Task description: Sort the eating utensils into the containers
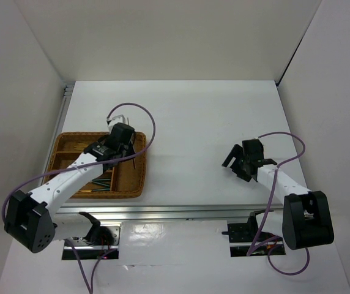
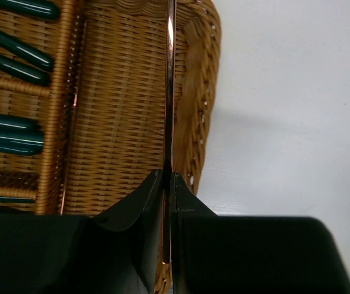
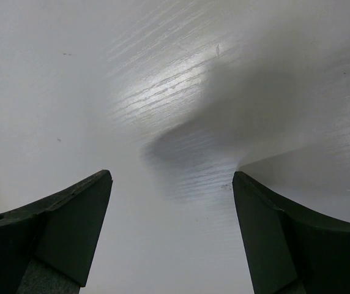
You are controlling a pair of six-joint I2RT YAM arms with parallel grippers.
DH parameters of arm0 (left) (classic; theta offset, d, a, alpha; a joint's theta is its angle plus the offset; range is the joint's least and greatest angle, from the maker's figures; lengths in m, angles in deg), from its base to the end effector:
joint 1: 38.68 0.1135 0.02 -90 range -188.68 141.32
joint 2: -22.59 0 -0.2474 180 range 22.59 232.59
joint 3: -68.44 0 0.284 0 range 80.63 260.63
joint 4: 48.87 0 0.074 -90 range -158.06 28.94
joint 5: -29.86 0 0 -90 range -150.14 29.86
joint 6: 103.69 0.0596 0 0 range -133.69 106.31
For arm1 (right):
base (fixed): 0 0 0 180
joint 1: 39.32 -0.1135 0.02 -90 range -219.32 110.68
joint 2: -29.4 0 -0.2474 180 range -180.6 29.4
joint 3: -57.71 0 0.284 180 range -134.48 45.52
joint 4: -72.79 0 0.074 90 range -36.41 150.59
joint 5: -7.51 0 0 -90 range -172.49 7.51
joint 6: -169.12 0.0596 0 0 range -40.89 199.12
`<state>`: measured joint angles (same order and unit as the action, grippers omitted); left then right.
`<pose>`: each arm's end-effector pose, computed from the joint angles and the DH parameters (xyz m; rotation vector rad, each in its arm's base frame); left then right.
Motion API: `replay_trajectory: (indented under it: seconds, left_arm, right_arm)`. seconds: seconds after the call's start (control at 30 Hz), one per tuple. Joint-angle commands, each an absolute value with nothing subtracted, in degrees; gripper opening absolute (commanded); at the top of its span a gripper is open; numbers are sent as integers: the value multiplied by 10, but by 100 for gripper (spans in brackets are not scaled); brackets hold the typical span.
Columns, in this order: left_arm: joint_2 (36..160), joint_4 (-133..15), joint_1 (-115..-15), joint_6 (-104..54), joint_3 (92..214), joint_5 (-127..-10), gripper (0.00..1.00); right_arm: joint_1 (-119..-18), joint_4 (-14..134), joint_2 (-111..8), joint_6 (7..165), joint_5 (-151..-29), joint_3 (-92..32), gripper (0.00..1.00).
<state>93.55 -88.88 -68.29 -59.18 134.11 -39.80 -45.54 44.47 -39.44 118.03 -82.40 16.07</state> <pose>0.2827 -0.1369 0.2289 -0.4872 2.2613 -0.2500 0.2574 0.0280 0.1043 0.7235 2.4646 0.3040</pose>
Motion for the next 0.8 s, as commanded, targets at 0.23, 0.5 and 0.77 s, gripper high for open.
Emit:
replay_trajectory:
  seconds: [0.23, 0.5, 0.77]
  left_arm:
    - [972, -929, -643, -569, 1327, -447, 21]
    - [999, -916, -637, -557, 1314, -463, 21]
    - [1018, -922, -626, -557, 1309, -452, 29]
  right_arm:
    - [-451, 455, -401, 1182, -831, 164, 88]
    - [-451, 455, -401, 1182, -831, 164, 88]
    - [-451, 455, -401, 1182, -831, 164, 88]
